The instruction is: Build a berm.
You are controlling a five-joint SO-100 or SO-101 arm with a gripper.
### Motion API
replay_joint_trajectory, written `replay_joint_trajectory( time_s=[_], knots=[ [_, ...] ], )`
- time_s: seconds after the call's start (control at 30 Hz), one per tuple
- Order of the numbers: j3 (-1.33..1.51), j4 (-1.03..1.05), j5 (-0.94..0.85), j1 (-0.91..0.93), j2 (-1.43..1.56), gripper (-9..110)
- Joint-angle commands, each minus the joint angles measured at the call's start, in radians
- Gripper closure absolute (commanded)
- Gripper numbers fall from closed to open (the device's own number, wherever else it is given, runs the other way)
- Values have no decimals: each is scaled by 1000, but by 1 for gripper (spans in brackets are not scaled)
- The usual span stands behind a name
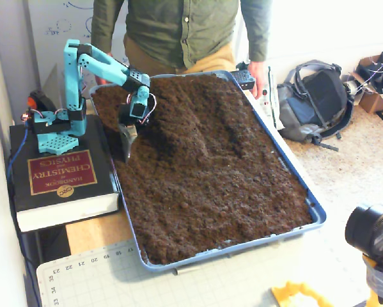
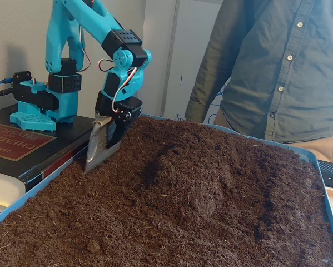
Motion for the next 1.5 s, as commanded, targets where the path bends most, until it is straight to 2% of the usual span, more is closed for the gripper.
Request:
replay_joint_trajectory(
  time_s=[0.0,0.3,0.7,1.47],
  knots=[
    [-11,-2,17,-5,20,101],
    [-71,-8,17,-5,-86,101],
    [-245,-193,0,-5,-258,101],
    [-644,-193,-2,-26,-370,101]
  ],
)
